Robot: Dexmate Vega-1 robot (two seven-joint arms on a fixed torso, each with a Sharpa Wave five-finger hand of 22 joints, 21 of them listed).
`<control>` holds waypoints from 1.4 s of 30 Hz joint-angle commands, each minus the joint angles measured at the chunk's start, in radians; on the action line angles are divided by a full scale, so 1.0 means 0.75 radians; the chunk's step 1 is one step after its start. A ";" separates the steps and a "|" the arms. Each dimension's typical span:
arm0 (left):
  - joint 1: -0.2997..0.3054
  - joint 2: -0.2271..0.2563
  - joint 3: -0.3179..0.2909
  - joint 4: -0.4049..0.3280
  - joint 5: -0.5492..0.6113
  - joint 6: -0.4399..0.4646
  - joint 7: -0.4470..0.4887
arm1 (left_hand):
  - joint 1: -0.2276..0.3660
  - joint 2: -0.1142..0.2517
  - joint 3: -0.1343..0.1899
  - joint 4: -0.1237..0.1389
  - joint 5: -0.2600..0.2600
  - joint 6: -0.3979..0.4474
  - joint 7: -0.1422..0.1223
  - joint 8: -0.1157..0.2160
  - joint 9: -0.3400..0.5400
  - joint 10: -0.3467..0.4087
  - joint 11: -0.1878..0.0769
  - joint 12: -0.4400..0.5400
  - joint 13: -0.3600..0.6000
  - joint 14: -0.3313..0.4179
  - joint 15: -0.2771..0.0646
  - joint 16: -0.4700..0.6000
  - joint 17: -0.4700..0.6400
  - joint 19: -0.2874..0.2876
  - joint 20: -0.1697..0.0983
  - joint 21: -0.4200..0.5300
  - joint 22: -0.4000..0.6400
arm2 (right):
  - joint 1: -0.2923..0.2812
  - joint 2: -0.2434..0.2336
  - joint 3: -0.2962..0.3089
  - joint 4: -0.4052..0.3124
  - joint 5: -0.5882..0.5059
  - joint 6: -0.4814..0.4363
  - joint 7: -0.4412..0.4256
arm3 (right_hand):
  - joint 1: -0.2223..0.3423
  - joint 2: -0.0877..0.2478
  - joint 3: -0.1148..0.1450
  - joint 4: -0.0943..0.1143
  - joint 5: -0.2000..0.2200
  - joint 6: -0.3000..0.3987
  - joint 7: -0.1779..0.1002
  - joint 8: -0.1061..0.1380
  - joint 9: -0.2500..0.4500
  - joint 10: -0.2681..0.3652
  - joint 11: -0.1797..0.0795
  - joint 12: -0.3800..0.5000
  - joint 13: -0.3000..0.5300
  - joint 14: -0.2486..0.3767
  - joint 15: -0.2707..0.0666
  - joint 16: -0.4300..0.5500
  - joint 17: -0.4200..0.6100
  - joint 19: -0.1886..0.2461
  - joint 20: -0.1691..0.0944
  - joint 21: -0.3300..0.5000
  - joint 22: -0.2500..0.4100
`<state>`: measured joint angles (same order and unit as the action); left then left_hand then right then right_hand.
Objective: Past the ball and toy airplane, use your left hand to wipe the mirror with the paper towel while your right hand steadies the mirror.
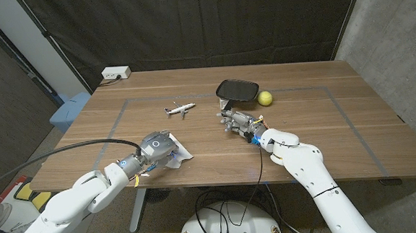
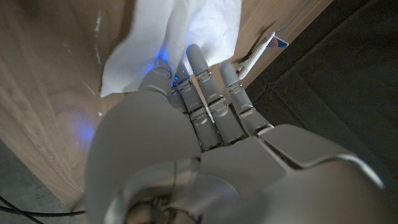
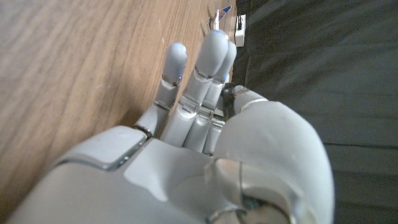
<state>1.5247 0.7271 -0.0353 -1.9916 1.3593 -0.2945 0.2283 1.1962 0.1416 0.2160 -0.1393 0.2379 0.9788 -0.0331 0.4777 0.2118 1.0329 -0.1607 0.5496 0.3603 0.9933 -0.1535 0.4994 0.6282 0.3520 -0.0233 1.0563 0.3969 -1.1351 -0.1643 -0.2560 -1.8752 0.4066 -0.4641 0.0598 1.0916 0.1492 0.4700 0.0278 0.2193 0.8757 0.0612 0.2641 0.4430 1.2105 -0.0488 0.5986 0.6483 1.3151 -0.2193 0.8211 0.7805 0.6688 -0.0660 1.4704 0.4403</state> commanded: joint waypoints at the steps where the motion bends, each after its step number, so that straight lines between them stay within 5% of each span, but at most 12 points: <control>1: -0.102 -0.118 0.044 0.131 -0.133 0.069 0.479 | 0.007 -0.004 0.009 0.005 0.002 0.034 0.026 0.015 0.006 0.073 -0.052 0.007 0.013 0.031 -0.095 0.006 0.014 0.024 -0.004 0.023 0.000 | 0.010 -0.076 -0.049 0.050 -0.091 0.176 0.078 | 0.032 0.031 -0.001 0.007 0.011 0.197 -0.093 -0.005 0.013 0.126 -0.137 0.011 0.012 -0.030 -0.010 0.009 0.022 -0.012 -0.191 0.015 -0.004; 8: -0.203 -0.174 0.088 0.210 -0.206 0.045 0.725 | 0.009 -0.024 0.006 0.005 0.009 0.044 0.026 0.012 -0.002 0.081 -0.053 0.004 0.026 0.054 -0.096 0.002 0.027 0.039 -0.013 0.047 -0.006 | 0.018 -0.131 -0.072 0.050 -0.129 0.236 0.133 | 0.033 0.032 -0.005 0.009 0.013 0.198 -0.095 -0.008 0.025 0.126 -0.136 0.014 0.019 -0.040 -0.011 0.011 0.040 -0.021 -0.190 0.024 -0.012; 18: -0.301 -0.180 0.141 0.291 -0.269 -0.009 0.873 | 0.011 -0.037 0.003 0.006 0.017 0.054 0.026 0.008 -0.008 0.077 -0.053 -0.005 0.037 0.060 -0.096 -0.006 0.039 0.037 -0.022 0.063 -0.012 | 0.027 -0.214 -0.107 0.022 -0.201 0.315 0.188 | 0.034 0.032 -0.009 0.012 0.016 0.202 -0.098 -0.012 0.040 0.125 -0.137 0.018 0.027 -0.054 -0.011 0.014 0.062 -0.035 -0.189 0.031 -0.024; 42: -0.600 -0.252 0.279 0.467 -0.318 -0.002 0.978 | 0.019 -0.045 0.005 0.011 0.029 0.072 0.025 0.002 -0.016 0.088 -0.055 -0.017 0.060 0.065 -0.096 -0.022 0.065 0.031 -0.031 0.090 -0.028 | 0.009 -0.263 -0.134 0.032 -0.218 0.464 0.249 | 0.036 0.032 -0.025 0.016 0.023 0.220 -0.099 -0.017 0.072 0.136 -0.129 0.020 0.026 -0.067 -0.011 0.017 0.092 -0.055 -0.189 0.056 -0.050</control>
<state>1.1852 0.5595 0.1204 -1.7138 1.1313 -0.2963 0.9213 1.2071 0.1055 0.2171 -0.1379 0.2555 1.0046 -0.0368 0.4792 0.1974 1.0663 -0.1701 0.5420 0.4016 1.0325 -0.1714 0.4875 0.6738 0.3751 -0.0356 1.1142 0.3755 -1.1179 -0.3504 -0.3518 -1.8587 0.2363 -0.1713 0.2207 1.0943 0.1467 0.4576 0.0402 0.2270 0.8757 0.0613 0.2545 0.4940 1.2079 -0.0514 0.6104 0.6666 1.2952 -0.1994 0.8286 0.8455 0.6293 -0.0622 1.5054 0.4033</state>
